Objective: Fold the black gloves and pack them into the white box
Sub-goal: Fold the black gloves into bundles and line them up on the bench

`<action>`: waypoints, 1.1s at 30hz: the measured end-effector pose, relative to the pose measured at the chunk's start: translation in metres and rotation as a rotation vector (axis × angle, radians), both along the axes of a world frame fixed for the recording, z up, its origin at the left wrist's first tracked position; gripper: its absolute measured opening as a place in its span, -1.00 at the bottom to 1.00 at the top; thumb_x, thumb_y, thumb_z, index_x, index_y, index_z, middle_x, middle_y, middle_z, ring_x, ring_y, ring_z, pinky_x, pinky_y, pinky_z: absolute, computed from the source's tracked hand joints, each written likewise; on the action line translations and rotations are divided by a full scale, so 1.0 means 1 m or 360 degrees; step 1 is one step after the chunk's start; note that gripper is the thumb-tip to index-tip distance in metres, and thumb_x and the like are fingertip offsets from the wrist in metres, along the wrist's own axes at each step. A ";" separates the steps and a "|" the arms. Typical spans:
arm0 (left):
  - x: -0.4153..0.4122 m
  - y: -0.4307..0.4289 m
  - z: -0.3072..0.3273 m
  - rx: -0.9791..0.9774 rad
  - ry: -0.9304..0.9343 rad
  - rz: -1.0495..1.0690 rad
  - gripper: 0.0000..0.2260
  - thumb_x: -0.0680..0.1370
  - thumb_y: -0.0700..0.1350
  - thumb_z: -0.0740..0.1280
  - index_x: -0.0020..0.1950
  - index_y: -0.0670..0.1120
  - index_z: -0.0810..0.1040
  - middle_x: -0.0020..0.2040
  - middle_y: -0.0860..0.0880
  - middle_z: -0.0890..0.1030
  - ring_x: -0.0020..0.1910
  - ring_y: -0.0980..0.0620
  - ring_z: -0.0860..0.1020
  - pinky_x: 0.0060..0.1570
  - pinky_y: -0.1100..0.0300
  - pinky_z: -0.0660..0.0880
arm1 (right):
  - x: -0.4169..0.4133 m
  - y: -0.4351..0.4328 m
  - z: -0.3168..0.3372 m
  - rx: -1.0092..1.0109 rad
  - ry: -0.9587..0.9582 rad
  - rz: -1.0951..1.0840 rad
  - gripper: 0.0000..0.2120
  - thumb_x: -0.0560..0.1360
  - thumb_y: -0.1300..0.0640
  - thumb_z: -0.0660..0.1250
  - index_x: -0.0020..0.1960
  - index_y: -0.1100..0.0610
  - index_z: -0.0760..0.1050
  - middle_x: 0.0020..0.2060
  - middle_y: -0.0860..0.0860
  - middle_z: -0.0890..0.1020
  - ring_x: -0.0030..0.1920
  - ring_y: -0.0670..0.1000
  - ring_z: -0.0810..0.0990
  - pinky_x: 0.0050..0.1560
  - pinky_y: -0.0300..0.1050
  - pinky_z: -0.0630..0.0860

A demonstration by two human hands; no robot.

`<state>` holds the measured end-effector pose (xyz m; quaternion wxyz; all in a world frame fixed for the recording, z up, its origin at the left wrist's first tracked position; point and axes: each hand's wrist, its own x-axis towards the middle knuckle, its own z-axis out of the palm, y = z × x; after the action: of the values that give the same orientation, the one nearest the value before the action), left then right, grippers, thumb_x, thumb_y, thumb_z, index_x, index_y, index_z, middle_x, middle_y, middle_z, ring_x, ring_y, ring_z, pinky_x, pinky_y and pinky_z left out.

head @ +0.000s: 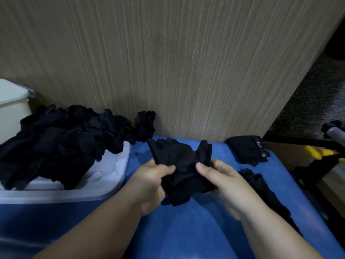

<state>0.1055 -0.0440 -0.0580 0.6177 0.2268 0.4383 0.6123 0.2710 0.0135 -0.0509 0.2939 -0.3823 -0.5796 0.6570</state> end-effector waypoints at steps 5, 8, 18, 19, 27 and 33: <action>0.004 0.000 0.001 0.0087 -0.0126 -0.0165 -0.67 0.58 -0.32 0.13 0.33 -0.21 0.43 0.17 -0.24 0.61 0.15 -0.21 0.60 0.12 -0.11 0.54 | 0.003 0.002 -0.001 0.0244 -0.0206 -0.0250 -0.85 0.48 0.21 0.40 0.02 0.06 0.54 -0.10 0.04 0.71 -0.06 0.04 0.69 0.08 0.05 0.59; 0.004 0.008 -0.005 0.0036 0.0079 -0.0029 -0.70 0.61 -0.29 0.19 0.34 -0.13 0.40 0.20 -0.16 0.60 0.15 -0.11 0.60 0.10 -0.01 0.56 | 0.010 0.003 0.000 0.0673 -0.0709 -0.0334 -0.83 0.44 0.04 0.42 -0.06 -0.05 0.44 -0.27 -0.03 0.67 -0.24 -0.05 0.65 -0.14 -0.07 0.58; 0.004 0.006 -0.030 0.0355 0.2443 0.0008 -0.68 0.56 0.08 0.28 0.32 0.16 0.45 0.38 0.24 0.35 0.40 0.20 0.15 0.42 0.20 0.09 | 0.013 -0.002 0.001 0.1324 -0.1604 -0.0301 -0.69 0.48 -0.24 0.26 -0.06 -0.02 0.29 -0.21 -0.09 0.49 -0.17 -0.02 0.45 -0.23 -0.17 0.29; 0.006 0.005 -0.030 0.0373 0.2452 -0.0090 -0.66 0.56 0.10 0.26 0.34 0.16 0.43 0.38 0.24 0.36 0.41 0.22 0.16 0.43 0.16 0.10 | 0.013 0.000 0.000 0.1339 -0.1550 -0.0327 -0.71 0.49 -0.20 0.28 -0.05 -0.02 0.29 -0.23 -0.10 0.49 -0.19 -0.03 0.46 -0.24 -0.18 0.28; 0.006 0.004 -0.037 0.0205 0.2679 -0.0741 -0.50 0.61 0.15 0.14 0.52 0.21 0.09 0.54 0.28 0.03 0.51 0.26 -0.17 0.51 0.08 -0.18 | 0.013 0.007 -0.013 0.1452 -0.1497 -0.0181 -0.84 0.46 0.16 0.32 0.00 -0.05 0.51 -0.13 -0.13 0.44 -0.13 -0.10 0.51 -0.07 -0.27 0.46; -0.001 0.003 -0.035 0.0341 0.2576 -0.0738 -0.44 0.58 0.06 0.22 0.53 0.16 0.07 0.54 0.19 0.10 0.49 0.30 -0.21 0.49 0.15 -0.28 | 0.017 0.008 -0.017 0.1584 -0.1430 0.0254 -0.75 0.53 0.00 0.30 0.19 -0.04 0.58 0.11 -0.18 0.52 0.18 -0.15 0.41 0.21 -0.34 0.33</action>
<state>0.1041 -0.0413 -0.0934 0.1988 0.7364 0.6272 0.1574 0.2880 0.0211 -0.0675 0.1158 -0.3935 -0.9055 0.1086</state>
